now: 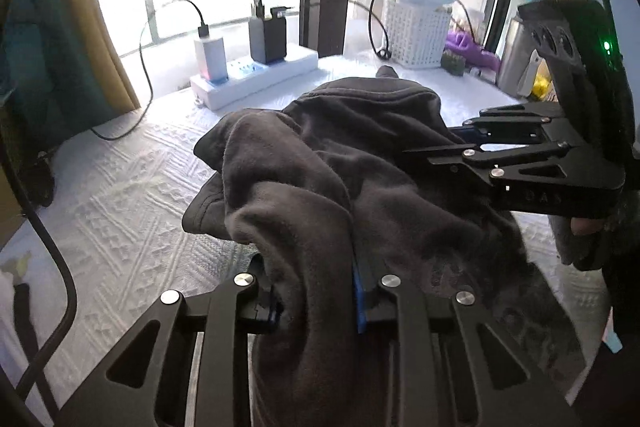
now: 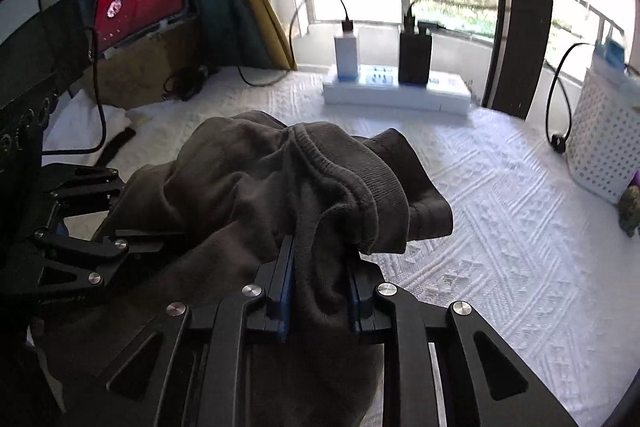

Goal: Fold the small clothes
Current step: 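Grasp the folded shirt with both grippers and lift it off the bed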

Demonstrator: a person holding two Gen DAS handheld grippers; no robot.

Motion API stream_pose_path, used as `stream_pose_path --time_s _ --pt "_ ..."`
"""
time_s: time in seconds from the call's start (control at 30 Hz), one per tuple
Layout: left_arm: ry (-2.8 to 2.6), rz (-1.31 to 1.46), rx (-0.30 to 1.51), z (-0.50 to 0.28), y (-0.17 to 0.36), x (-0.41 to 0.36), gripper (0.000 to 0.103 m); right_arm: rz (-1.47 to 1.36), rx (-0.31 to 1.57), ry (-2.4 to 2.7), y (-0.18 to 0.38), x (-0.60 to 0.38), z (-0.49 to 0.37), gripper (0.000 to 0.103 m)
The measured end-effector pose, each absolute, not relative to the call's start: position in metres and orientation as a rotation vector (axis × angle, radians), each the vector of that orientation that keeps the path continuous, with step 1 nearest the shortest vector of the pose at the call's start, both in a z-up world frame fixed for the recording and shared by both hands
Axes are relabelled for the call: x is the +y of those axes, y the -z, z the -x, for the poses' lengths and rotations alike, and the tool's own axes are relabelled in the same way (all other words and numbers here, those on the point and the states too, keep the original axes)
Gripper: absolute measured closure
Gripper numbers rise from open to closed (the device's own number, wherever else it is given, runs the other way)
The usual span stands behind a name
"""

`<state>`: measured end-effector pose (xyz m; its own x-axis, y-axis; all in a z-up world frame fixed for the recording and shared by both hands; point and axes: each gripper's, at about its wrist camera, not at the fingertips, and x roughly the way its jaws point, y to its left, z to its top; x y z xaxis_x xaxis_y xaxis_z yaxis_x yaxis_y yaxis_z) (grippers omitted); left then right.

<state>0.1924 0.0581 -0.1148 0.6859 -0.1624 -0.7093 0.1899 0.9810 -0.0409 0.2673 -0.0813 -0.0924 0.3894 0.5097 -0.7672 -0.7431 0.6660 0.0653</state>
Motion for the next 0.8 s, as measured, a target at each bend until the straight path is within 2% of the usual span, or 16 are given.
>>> stream_pose_path --time_s 0.8 --pt "0.183 0.006 0.54 -0.076 0.036 0.053 0.08 0.299 0.567 -0.81 -0.011 -0.113 -0.155 0.081"
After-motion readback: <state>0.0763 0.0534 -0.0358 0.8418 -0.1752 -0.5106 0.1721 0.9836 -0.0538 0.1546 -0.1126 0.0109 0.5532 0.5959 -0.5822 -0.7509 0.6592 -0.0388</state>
